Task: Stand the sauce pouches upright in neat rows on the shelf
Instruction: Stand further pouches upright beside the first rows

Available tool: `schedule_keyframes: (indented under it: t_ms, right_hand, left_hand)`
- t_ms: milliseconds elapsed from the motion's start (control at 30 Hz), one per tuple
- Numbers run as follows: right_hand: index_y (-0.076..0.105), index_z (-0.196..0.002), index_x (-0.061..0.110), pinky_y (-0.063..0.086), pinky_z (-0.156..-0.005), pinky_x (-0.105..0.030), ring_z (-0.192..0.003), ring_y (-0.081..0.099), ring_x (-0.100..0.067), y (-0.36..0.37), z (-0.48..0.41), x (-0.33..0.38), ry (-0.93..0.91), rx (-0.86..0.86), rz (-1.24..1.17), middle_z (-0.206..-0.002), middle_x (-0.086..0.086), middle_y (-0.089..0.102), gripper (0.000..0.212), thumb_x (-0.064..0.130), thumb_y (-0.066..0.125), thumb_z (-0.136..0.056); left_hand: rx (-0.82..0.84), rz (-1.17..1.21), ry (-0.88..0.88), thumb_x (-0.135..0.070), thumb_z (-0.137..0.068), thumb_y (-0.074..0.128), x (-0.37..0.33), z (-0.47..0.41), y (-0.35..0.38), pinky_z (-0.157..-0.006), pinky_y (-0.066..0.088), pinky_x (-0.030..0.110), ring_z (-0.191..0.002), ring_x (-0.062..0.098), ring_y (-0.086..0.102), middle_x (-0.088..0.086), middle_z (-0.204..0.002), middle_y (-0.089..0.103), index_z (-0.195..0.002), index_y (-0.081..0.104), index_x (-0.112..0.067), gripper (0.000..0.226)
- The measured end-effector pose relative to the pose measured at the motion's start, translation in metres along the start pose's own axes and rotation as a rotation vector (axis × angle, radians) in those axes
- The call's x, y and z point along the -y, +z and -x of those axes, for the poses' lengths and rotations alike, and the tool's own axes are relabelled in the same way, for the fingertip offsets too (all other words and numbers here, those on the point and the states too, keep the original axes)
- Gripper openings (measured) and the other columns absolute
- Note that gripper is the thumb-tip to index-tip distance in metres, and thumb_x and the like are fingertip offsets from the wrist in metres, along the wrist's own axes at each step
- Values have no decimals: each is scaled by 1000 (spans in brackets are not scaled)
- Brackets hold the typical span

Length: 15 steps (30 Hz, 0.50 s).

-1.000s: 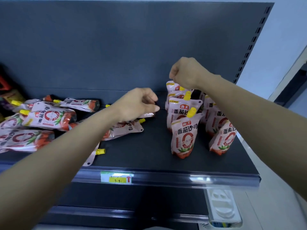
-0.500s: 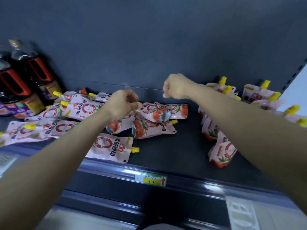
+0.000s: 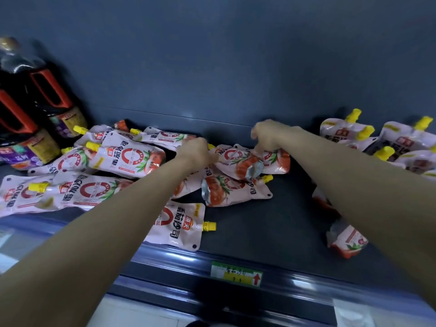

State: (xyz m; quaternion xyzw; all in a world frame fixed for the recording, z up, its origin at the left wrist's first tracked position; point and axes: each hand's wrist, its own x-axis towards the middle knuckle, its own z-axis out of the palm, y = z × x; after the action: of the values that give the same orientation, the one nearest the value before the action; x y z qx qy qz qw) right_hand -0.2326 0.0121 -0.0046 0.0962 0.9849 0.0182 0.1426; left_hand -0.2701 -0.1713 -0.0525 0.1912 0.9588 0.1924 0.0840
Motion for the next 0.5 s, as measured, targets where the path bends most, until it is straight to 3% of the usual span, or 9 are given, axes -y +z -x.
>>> schedule_keyframes:
  t_ms: [167,233,367,433,500]
  right_hand:
    - [56,-128,9,51,-96,-37,-112,59,-28,8,-18,-8,30,124,66,-128,-10,59,51,30,68,-83]
    - [57,-124,8,52,-94,-37,-109,61,-27,12,-22,-14,60,181,64,-125,-10,61,50,32,69,-82]
    - [64,-107,5,53,-71,-31,-85,64,-25,21,-28,-24,89,264,20,-107,-11,67,41,36,68,-80]
    - [64,-108,5,53,-69,-30,-86,65,-25,22,-31,-27,107,291,-6,-108,-11,67,44,39,68,-80]
    - [63,-112,6,56,-78,-34,-94,66,-26,23,-33,-29,126,331,-44,-112,-10,66,48,41,68,-80]
  left_hand:
    - [165,-16,-100,-63,-78,55,-5,-22,14,-79,43,37,-81,24,53,3,-76,53,-69,46,-14,51]
    - [190,49,-121,-64,-76,57,-6,-29,18,-74,44,35,-81,24,57,4,-75,55,-68,47,-15,51]
    - [212,223,-186,-55,-73,67,-8,-36,22,-57,43,29,-67,18,55,2,-67,53,-66,48,-12,48]
    - [204,289,-239,-50,-72,71,-11,-38,22,-51,38,27,-63,15,52,2,-70,54,-70,50,-8,47]
    - [202,312,-295,-48,-70,74,-15,-41,22,-61,43,29,-74,19,56,6,-84,58,-92,55,-1,56]
